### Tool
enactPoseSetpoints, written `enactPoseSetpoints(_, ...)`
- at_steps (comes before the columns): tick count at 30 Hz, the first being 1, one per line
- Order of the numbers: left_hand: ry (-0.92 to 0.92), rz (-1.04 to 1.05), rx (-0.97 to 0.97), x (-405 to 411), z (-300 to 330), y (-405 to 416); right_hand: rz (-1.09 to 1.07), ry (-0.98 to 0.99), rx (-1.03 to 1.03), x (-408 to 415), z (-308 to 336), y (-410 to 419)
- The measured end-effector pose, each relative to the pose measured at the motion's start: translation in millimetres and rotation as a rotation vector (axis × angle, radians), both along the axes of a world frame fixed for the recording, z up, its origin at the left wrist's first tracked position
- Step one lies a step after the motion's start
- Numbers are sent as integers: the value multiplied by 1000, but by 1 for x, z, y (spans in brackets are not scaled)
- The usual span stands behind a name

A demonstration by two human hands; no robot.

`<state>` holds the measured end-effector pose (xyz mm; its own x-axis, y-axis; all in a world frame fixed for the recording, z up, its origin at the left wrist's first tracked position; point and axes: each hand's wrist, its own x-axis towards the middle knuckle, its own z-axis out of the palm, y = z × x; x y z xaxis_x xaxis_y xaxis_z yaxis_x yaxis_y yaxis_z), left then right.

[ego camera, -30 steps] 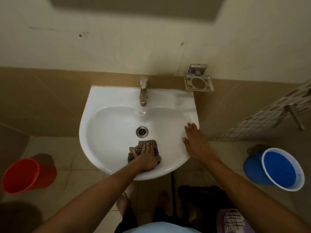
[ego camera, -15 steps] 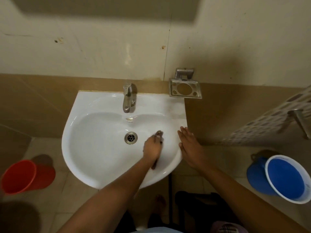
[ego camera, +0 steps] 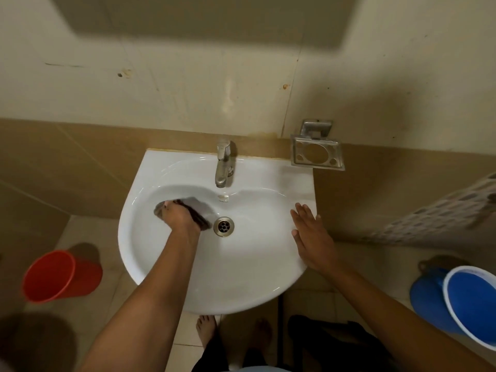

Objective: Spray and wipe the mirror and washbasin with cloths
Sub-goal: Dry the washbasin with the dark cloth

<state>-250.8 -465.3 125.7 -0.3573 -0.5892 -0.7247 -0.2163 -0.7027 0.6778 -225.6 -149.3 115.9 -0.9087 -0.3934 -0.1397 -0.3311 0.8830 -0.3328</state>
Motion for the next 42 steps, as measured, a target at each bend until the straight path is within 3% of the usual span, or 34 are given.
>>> enactPoseSetpoints(3,-40,-28,-7,-38,-23,-5,-5,-8,35,-1,1,-4)
enactPoseSetpoints(5,-117,-64,-74,-72,-81,-19,-20,-11,29,-1,2,-4)
enactPoseSetpoints(7,-143,-96,-76,-79,-80,-3,-32,-10,22,0,2,-3)
enactPoseSetpoints(9,-106,-137,-70,-67,-40,33,-34,0,24,1,0,-1)
enactPoseSetpoints(12,-49,-78,41,-58,-34,63,-40,7,50,1,-3,-2)
enactPoseSetpoints(17,70,-9,252,-79,-109,75,-43,14,45,1,-4,-3)
enactPoseSetpoints(21,-22,-40,205,-67,-50,126,-37,32,53,2,-3,-3)
enactPoseSetpoints(22,-89,-97,120,-67,-35,139,-39,30,55,2,-3,-3)
enactPoseSetpoints(24,-256,-430,-128,-68,-9,165,-38,14,63,2,-4,-2)
enactPoseSetpoints(26,-156,-532,-62,-51,-11,182,-41,7,50,2,-5,0)
enactPoseSetpoints(32,-190,-1346,-731,-1,-33,202,-18,-11,29,4,-6,8)
enactPoseSetpoints(36,-99,-1831,-1133,34,-67,147,-16,-1,45,4,-4,7)
enactPoseSetpoints(39,-160,-2002,-1326,44,-73,96,-19,3,35,5,-3,6)
enactPoseSetpoints(42,-295,-2026,-1415,47,-78,52,-21,17,33,6,-3,5)
